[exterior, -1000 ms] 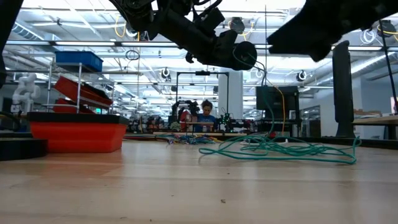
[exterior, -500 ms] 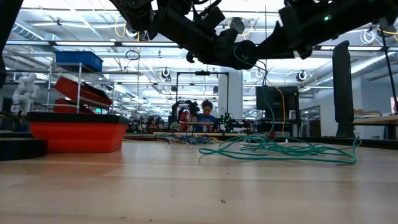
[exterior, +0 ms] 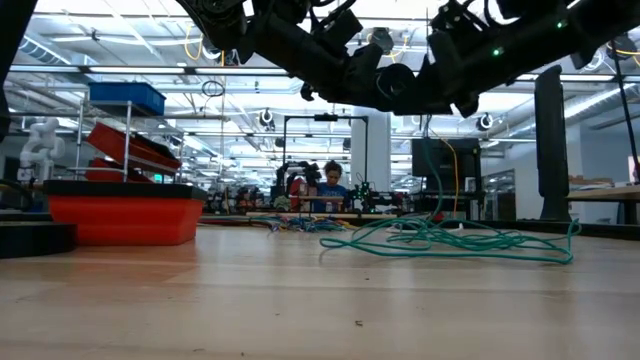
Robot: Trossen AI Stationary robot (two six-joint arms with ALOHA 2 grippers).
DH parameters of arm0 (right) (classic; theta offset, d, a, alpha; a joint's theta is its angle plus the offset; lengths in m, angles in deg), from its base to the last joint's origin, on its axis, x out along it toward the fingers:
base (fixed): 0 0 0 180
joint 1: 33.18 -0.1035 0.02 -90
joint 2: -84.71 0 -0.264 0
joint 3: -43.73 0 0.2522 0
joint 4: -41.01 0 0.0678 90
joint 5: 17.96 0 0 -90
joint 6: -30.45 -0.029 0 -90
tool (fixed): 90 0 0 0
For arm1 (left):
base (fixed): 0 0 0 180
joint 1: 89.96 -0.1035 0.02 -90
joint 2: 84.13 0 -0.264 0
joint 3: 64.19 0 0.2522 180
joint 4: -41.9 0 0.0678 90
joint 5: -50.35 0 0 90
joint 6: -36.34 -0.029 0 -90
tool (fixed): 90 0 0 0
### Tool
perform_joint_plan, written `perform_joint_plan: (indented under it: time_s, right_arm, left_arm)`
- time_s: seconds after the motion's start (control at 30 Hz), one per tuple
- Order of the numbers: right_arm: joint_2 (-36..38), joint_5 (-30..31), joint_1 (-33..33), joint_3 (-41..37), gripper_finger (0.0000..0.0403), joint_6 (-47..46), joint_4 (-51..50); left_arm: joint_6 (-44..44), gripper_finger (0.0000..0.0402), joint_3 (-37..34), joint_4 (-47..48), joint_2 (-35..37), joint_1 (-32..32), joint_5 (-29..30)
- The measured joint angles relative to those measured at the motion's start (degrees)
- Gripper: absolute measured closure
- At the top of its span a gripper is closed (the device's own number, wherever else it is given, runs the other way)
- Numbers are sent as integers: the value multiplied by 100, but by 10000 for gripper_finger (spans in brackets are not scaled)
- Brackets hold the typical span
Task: Coil cords
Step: Uncoil the green wire from the spool
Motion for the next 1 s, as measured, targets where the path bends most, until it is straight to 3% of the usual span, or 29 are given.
perform_joint_plan:
  time_s: [0.13, 0.2, 0.4, 0.53, 0.67, 0.83, 1.0]
  right_arm:
    - [-50, -4, -22, 0, 370, 128, 160]
    - [-42, 27, -88, 0, 392, 284, 358]
    - [-8, 163, -325, 2, 402, 720, 1011]
    - [124, 1229, -537, 2, 402, 921, 791]
    - [371, 1957, -551, 2, 402, 379, -306]
    - [551, 1761, -477, 0, 403, -1218, -1977]
    - [427, 739, -484, 0, 403, -1776, -2107]
  left_arm:
    - [-1, 401, 0, 4, 0, 0, 0]
    - [-1, 401, 0, 25, 0, 0, 0]
    - [-12, 401, 0, 58, 0, 0, 0]
    - [-21, 401, 0, 76, 0, 0, 2]
    - [-23, 401, 0, 74, 0, 0, 2]
    - [-25, 401, 0, 35, 0, 0, 2]
    - [-29, 401, 0, -72, 0, -16, 3]
